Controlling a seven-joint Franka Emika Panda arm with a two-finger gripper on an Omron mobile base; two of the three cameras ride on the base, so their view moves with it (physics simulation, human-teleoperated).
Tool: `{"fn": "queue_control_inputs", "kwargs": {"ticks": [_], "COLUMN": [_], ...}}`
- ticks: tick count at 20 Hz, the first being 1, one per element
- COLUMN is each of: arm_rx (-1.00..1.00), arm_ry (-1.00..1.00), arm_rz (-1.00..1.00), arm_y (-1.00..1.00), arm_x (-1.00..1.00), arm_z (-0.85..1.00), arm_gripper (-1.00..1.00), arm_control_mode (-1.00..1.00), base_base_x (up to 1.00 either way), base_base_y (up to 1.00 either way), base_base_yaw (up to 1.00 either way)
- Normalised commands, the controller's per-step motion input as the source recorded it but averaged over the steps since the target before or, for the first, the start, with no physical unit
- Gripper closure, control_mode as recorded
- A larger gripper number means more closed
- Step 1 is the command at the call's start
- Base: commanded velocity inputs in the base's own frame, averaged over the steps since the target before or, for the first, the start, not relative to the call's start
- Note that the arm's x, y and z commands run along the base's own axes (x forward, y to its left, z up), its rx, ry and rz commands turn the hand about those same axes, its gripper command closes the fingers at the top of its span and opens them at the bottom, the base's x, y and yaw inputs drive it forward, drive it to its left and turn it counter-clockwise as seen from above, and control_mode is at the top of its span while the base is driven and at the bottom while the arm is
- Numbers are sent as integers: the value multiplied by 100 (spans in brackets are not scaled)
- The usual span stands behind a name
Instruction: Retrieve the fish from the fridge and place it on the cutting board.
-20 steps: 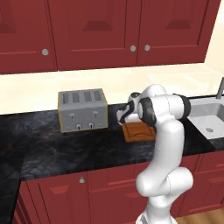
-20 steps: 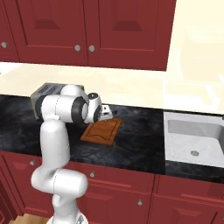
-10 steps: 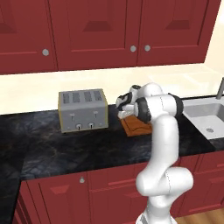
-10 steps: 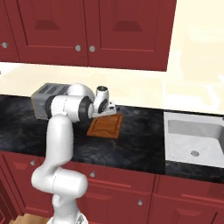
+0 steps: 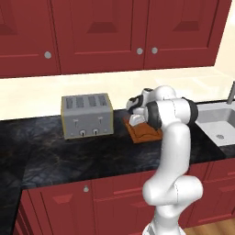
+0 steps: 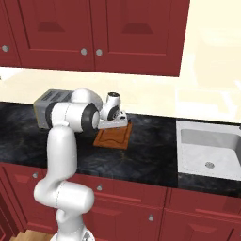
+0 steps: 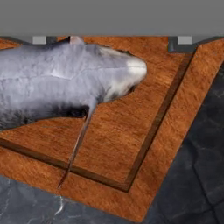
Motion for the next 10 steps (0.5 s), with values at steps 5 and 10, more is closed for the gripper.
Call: {"fn": "queue_control_inputs", "kwargs": {"ticks": [5, 10], "arm_rx": [-17, 1], "arm_ry": [54, 17], "arm_rz": [6, 7], "arm_y": [4, -8], "arm_x": [-28, -66], "arm_z": [-100, -3], "arm_gripper": [-100, -100], "arm_control_mode": [-100, -100], "base_base_x": [0, 0], "base_base_y": [0, 0], "base_base_yaw": [0, 0]}}
